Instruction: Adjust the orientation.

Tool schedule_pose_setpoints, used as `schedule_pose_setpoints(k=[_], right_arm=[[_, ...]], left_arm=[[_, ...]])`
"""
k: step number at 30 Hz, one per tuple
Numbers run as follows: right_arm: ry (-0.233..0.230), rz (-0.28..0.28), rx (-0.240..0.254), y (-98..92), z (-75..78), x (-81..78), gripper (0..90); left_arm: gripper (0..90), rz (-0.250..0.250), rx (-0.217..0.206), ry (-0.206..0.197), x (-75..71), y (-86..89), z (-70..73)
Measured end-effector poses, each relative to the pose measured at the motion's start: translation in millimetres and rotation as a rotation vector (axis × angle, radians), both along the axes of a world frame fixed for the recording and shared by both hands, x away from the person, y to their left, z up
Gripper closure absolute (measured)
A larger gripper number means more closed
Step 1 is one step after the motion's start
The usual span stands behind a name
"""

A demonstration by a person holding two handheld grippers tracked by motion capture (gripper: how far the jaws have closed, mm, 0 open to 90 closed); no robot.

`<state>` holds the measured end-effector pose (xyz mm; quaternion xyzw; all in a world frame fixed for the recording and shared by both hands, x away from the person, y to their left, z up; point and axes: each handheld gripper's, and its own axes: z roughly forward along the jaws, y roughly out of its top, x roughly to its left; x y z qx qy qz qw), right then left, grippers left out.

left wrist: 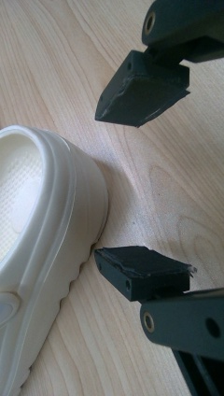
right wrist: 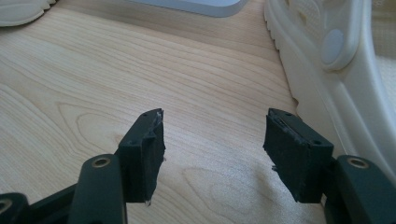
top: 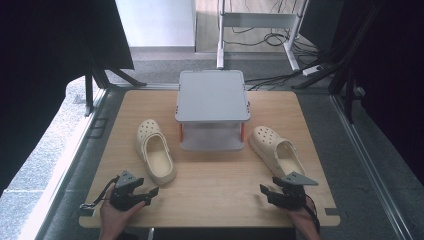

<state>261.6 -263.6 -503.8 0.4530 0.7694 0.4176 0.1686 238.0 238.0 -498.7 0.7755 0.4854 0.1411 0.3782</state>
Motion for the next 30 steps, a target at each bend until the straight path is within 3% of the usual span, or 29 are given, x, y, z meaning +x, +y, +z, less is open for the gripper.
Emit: schedule_pose_setpoints(k=[21, 30], right_arm=[[0.031, 0.002, 0.005, 1.9, 1.2, 1.6, 38.9], [0.028, 0.035, 0.018, 15.0, 10.4, 3.3, 41.2]], left_arm=[[29.5, 0.001, -0.005, 0.002, 0.0, -0.5, -0.2], [29.5, 0.003, -0.013, 0.003, 0.2, -0.4, 0.4]])
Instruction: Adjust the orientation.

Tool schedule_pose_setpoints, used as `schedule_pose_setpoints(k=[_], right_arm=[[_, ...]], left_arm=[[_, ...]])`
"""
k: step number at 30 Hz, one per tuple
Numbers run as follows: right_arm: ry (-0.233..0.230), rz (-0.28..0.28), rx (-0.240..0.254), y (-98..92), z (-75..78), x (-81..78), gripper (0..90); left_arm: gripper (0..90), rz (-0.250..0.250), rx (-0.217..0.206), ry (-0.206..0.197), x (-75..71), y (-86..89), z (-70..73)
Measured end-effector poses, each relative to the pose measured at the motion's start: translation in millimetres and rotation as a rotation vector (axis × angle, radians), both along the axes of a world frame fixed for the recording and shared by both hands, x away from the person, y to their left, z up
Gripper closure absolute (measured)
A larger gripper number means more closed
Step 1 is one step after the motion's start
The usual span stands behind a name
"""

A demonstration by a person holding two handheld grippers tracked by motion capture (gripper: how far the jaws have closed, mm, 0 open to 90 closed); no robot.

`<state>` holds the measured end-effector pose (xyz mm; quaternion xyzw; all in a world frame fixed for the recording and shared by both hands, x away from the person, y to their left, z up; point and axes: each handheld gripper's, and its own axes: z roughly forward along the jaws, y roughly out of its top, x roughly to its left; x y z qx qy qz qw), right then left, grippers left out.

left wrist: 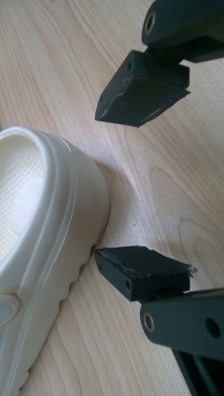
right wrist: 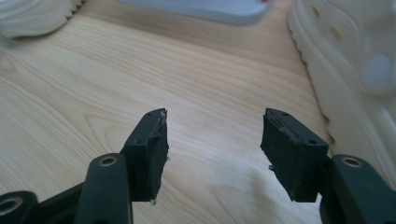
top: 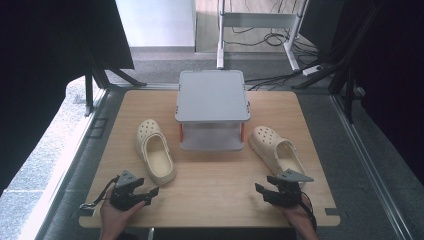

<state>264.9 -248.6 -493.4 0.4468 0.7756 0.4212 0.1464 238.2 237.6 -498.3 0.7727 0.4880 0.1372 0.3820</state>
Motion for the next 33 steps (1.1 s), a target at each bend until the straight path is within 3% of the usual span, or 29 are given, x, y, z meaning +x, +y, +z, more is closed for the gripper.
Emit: schedule_pose_setpoints(k=[6, 10, 16, 23, 30, 33], right_arm=[[-0.020, 0.031, 0.004, 20.2, 10.5, 6.8, 43.4], [-0.029, 0.089, 0.009, 53.2, 19.2, 19.0, 46.0], [-0.010, 0.156, 0.006, 95.1, 25.5, 42.5, 49.3], [0.013, 0.168, 0.034, 122.1, 30.1, 62.3, 50.8], [0.005, 0.212, 0.020, 153.6, 38.7, 73.6, 52.8], [0.017, 0.253, -0.012, 170.9, 44.8, 78.0, 52.8]], left_arm=[[29.5, -0.007, -0.004, 0.004, 0.4, -0.4, 0.0], [29.5, -0.010, -0.003, 0.004, 0.4, -0.5, -0.2], [29.5, -0.012, -0.002, 0.003, -0.1, 0.1, 0.1], [29.6, -0.017, 0.004, 0.004, 0.6, -0.2, -0.9], [29.6, -0.019, 0.003, 0.004, 0.4, 0.1, -0.7], [29.6, -0.022, 0.003, 0.005, 0.6, -0.3, -1.2]])
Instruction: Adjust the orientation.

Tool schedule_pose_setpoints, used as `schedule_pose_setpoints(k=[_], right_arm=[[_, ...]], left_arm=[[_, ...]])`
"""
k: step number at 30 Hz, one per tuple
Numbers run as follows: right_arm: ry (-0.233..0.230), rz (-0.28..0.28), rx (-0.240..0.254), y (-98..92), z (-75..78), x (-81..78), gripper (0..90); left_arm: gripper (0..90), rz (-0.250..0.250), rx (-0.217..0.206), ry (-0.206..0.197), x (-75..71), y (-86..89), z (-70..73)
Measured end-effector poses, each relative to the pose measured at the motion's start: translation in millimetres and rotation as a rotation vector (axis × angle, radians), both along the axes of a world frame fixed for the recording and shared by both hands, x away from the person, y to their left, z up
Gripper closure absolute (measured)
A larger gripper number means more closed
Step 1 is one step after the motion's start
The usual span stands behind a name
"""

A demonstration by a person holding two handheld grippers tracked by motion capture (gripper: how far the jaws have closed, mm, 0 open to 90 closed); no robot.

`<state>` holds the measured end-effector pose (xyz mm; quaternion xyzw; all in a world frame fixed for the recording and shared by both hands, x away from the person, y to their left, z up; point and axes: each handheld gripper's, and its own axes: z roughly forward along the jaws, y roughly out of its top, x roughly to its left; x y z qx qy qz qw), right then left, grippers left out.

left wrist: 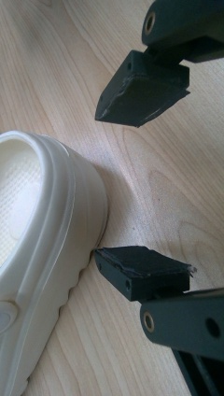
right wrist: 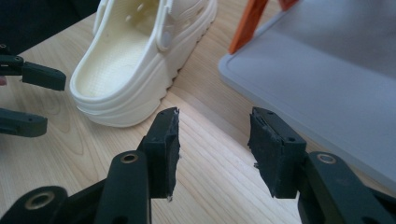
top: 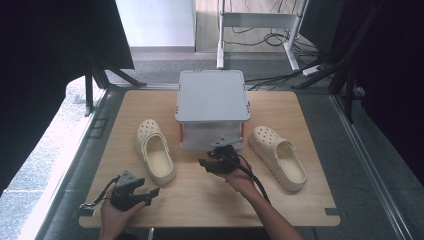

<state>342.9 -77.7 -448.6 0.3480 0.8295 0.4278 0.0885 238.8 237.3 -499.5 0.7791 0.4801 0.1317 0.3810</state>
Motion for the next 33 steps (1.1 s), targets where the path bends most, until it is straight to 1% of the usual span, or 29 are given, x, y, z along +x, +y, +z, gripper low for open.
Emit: schedule_pose_setpoints(k=[4, 6, 8, 11, 13, 16, 17, 20, 22, 23, 29, 30, 31, 33], right_arm=[[0.009, 0.028, -0.042, 15.6, 3.7, 5.3, 52.9], [0.017, 0.040, -0.053, 21.7, 5.1, 6.2, 52.8], [0.014, 0.054, -0.067, 28.8, 7.2, 6.9, 52.8], [0.008, 0.071, -0.081, 40.4, 9.6, 8.2, 52.9], [0.012, 0.080, -0.086, 46.7, 10.2, 9.6, 52.9], [0.014, 0.085, -0.088, 52.2, 10.1, 11.1, 52.9], [0.013, 0.094, -0.089, 58.6, 9.6, 13.2, 52.9], [0.016, 0.101, -0.088, 68.0, 8.4, 15.1, 52.8], [0.019, 0.103, -0.089, 70.5, 8.2, 15.4, 52.8], [0.023, 0.113, -0.095, 79.7, 7.0, 16.0, 52.8], [0.030, 0.125, -0.138, 98.6, 5.2, 21.5, 52.8], [0.030, 0.125, -0.138, 98.6, 5.2, 21.5, 52.8], [0.033, 0.125, -0.155, 104.4, 4.9, 24.9, 52.8], [0.036, 0.122, -0.172, 110.0, 4.6, 29.5, 52.7]], left_arm=[[29.6, -0.002, -0.001, 0.000, -0.1, 0.5, 0.2], [29.6, -0.002, -0.002, 0.000, -0.3, 0.8, 0.5], [29.6, -0.003, 0.004, -0.001, -0.2, 1.3, 0.8], [29.5, -0.006, -0.001, -0.001, -0.2, 1.4, 0.8], [29.5, -0.004, 0.003, -0.002, -0.2, 1.1, 0.5], [29.6, -0.004, 0.003, -0.002, -0.1, 1.2, 0.5], [29.6, -0.005, 0.004, -0.002, -0.1, 1.5, 0.6], [29.5, -0.006, 0.005, -0.001, 0.0, 1.7, 0.7], [29.6, -0.007, 0.002, -0.002, -0.1, 1.7, 0.6], [29.6, -0.008, 0.000, -0.002, -0.4, 1.9, 0.8], [29.5, -0.012, 0.006, 0.001, 0.1, 1.4, -0.3], [29.5, -0.012, 0.006, 0.001, 0.1, 1.4, -0.3], [29.6, -0.013, 0.006, 0.003, 0.1, 1.2, -0.4], [29.5, -0.016, 0.007, 0.003, 0.0, 1.5, -0.3]])
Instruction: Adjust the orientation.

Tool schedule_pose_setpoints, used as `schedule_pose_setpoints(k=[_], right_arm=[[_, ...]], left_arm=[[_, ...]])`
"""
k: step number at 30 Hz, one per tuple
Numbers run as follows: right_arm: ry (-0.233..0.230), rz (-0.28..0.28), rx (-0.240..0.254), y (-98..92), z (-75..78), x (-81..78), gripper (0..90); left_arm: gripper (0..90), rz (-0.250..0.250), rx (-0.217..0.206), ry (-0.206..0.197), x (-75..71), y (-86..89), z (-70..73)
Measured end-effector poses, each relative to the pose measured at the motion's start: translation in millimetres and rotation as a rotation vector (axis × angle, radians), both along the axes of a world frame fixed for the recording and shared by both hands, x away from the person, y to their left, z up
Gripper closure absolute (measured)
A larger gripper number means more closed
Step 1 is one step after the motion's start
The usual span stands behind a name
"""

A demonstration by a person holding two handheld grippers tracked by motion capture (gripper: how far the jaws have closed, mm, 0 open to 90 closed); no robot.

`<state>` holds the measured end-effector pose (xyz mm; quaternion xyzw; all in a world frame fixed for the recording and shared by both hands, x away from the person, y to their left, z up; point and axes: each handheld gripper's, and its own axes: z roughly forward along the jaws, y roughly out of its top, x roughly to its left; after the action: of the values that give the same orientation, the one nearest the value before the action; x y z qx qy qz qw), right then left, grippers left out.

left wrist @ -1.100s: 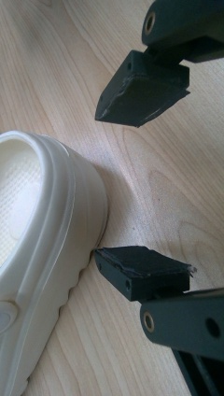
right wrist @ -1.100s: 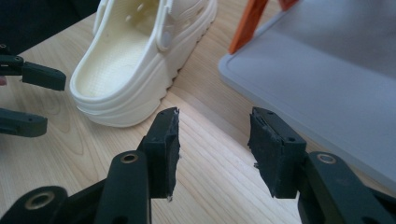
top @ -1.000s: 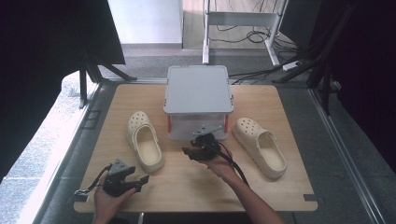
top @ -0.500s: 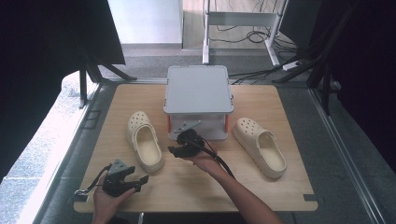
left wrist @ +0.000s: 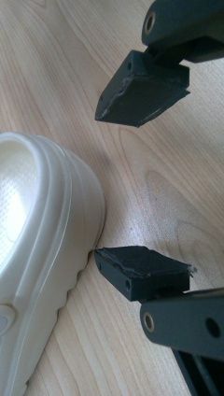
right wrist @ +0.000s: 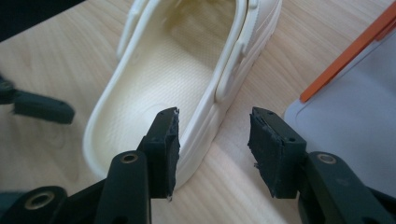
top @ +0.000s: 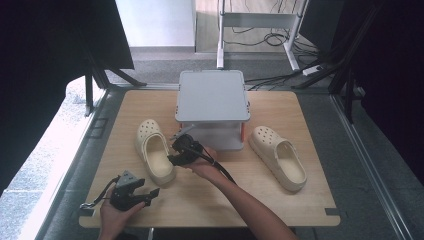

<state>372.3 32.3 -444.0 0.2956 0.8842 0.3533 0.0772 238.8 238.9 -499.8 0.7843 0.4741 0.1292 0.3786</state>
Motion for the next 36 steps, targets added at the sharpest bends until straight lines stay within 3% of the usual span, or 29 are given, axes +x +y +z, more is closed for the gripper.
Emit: schedule_pose_setpoints(k=[3, 7, 17, 19, 29, 36], right_arm=[[0.004, -0.004, -0.015, 6.6, -0.3, 7.2, 52.7], [0.010, -0.005, -0.031, 15.2, -0.9, 16.3, 52.5], [0.023, -0.025, -0.062, 35.8, -5.0, 33.7, 52.4], [0.022, -0.027, -0.088, 43.0, -7.6, 38.6, 53.1], [0.094, -0.045, -0.117, 57.8, -14.6, 51.9, 66.5], [0.102, -0.081, -0.141, 61.4, -11.7, 52.0, 73.7]], left_arm=[[29.5, 0.012, -0.044, 0.018, 0.8, 5.9, -1.5], [29.6, 0.038, -0.038, 0.008, 0.7, 11.4, -0.5], [29.5, 0.028, -0.035, 0.012, 0.9, 10.2, -1.7], [29.5, 0.030, -0.035, 0.012, 0.7, 10.6, -1.3], [29.5, 0.028, -0.030, 0.011, 0.8, 10.6, -1.9], [29.6, 0.028, -0.032, 0.010, 0.6, 10.4, -2.0]])
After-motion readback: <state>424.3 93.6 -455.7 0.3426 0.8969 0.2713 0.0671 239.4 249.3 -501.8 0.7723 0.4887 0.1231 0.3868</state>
